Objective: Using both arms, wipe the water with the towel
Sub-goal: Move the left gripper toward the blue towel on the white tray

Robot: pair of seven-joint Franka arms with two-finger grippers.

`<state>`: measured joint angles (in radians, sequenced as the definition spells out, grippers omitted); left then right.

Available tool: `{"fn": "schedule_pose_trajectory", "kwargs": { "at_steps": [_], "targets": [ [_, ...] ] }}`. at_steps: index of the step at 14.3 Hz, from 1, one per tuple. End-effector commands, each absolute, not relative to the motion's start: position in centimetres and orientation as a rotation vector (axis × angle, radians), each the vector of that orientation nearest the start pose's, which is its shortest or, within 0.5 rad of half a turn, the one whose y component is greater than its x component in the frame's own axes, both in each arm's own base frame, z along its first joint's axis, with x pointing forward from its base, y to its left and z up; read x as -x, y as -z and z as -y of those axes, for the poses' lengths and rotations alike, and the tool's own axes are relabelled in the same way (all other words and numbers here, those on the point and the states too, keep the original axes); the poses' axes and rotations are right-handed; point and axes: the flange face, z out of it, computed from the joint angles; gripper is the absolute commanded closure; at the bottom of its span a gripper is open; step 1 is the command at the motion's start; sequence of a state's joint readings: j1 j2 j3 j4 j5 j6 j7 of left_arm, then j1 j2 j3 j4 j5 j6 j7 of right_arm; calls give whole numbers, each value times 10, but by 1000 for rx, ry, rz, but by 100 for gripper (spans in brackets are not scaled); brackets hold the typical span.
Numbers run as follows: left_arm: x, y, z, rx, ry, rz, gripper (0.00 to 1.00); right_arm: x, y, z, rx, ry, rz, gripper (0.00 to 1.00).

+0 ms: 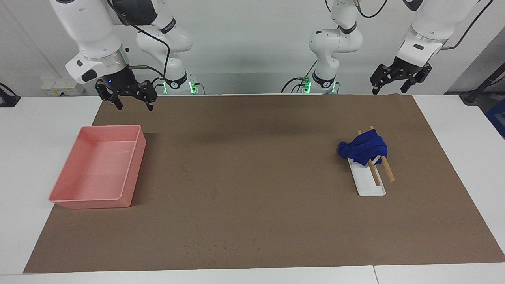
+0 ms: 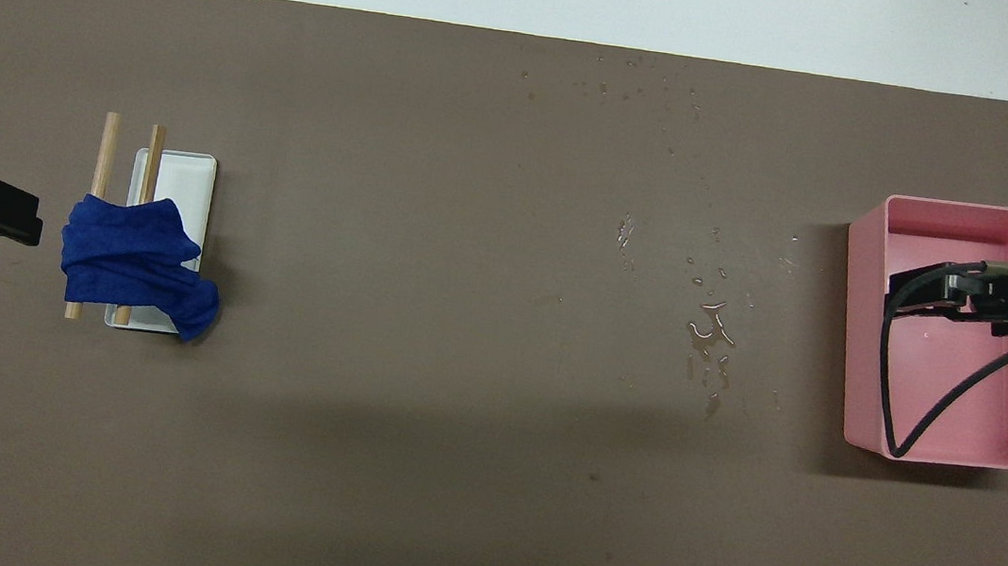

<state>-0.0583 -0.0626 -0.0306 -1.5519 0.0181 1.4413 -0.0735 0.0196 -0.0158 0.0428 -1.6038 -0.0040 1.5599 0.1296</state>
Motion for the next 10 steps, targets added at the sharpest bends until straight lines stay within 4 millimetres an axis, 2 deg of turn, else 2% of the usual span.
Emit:
{"fn": "schedule_pose_trajectory", "kwargs": {
  "at_steps": [1, 10],
  "targets": [
    [-512, -653, 45, 3102, -57, -19, 0, -543, -619, -31, 3156, -39, -143, 0],
    [-508, -653, 46, 3101, -78, -23, 0, -540, -617, -29, 3154, -75, -153, 0]
  ]
}}
